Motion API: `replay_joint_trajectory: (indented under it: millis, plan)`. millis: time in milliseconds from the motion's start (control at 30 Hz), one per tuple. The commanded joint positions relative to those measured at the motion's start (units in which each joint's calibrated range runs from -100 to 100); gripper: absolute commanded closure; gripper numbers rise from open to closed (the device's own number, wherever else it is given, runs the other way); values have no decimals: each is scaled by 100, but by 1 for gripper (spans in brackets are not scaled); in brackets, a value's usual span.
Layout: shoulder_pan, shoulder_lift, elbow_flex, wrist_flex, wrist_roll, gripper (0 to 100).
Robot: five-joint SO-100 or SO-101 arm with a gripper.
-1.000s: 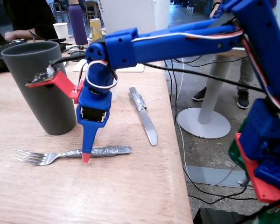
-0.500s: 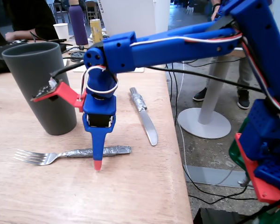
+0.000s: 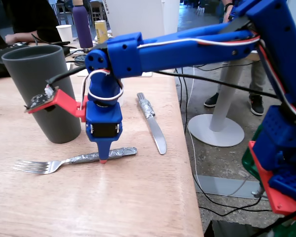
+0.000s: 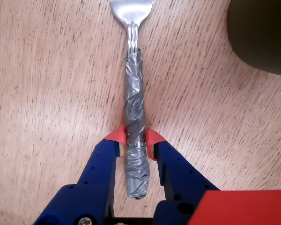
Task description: Grab the fork and place it in gray glass
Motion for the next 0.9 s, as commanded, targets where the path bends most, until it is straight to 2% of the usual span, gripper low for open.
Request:
replay_joint_trajectory:
  millis: [0,133,333,667,867]
  plan:
    - [-75,-53,-48,-22,29,100]
    - [-92,-584,37,-22,24,100]
    - [-126,-1888,1000,-22,24,100]
    - [-786,-3672,1132,-14,15,100]
    - [-769,-5516,2482,-22,20,100]
